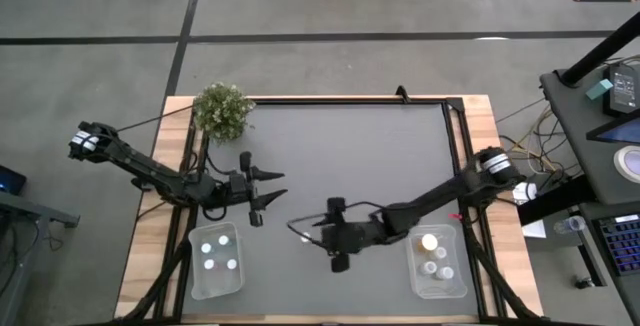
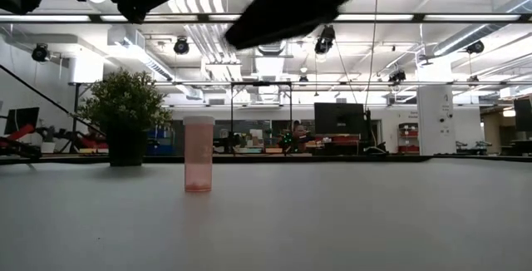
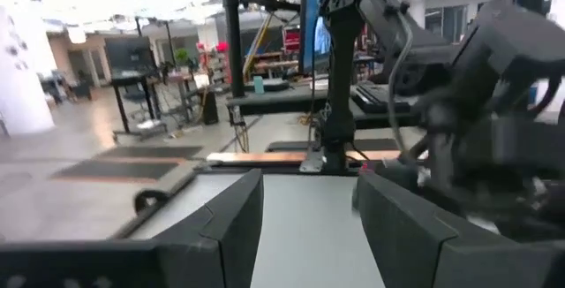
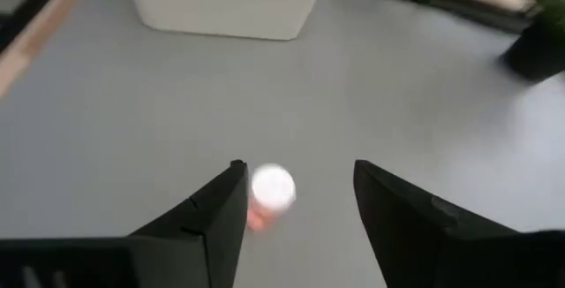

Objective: Pick and place medicine bottles into bin by pill shape (circle, oval)
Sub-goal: Put the orange tablet bottle into the gray bin

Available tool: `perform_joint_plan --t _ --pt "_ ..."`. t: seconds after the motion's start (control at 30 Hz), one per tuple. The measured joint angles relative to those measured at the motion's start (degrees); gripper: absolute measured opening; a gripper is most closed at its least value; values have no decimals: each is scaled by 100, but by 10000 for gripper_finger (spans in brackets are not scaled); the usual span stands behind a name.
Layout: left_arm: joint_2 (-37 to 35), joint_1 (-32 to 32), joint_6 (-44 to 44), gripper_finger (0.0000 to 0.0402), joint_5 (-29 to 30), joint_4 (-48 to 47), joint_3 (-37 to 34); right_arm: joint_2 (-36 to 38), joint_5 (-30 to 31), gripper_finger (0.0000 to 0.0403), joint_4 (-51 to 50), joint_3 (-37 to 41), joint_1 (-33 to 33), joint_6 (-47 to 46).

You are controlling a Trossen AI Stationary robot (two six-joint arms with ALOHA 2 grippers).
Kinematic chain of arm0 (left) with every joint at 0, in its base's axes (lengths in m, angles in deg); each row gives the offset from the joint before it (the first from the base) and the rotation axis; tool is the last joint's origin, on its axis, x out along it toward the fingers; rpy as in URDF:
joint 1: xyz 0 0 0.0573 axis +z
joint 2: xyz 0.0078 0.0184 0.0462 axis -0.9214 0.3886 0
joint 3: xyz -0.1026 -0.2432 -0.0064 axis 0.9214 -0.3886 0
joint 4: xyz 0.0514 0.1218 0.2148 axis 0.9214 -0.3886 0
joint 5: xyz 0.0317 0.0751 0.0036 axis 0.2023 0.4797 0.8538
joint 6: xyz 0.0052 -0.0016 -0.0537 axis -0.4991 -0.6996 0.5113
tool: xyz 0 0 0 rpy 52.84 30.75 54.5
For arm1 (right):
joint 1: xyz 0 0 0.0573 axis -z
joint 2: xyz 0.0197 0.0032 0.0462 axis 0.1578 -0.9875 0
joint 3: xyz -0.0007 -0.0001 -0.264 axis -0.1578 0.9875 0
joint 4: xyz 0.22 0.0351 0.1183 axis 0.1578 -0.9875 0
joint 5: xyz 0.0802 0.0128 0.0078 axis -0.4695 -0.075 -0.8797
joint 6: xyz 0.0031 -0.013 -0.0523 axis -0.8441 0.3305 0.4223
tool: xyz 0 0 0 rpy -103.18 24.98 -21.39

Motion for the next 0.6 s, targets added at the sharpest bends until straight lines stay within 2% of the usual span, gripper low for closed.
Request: perform_joint_plan --t 0.13,0.3,0.43,0.53,0.6 --pt "101 -92 455 167 2 3 16 808 766 189 149 674 -380 442" --pt "485 -197 938 167 -7 -10 147 1833 819 182 547 1695 -486 657" --pt "963 -250 1332 167 -66 -176 522 2605 784 176 1197 2412 -486 1119" --pt "1296 -315 1836 167 -308 -905 1010 3146 780 173 1728 2845 -486 1512" --pt "1497 -359 2330 166 -464 -1853 1458 3462 778 171 1875 3057 -486 1704"
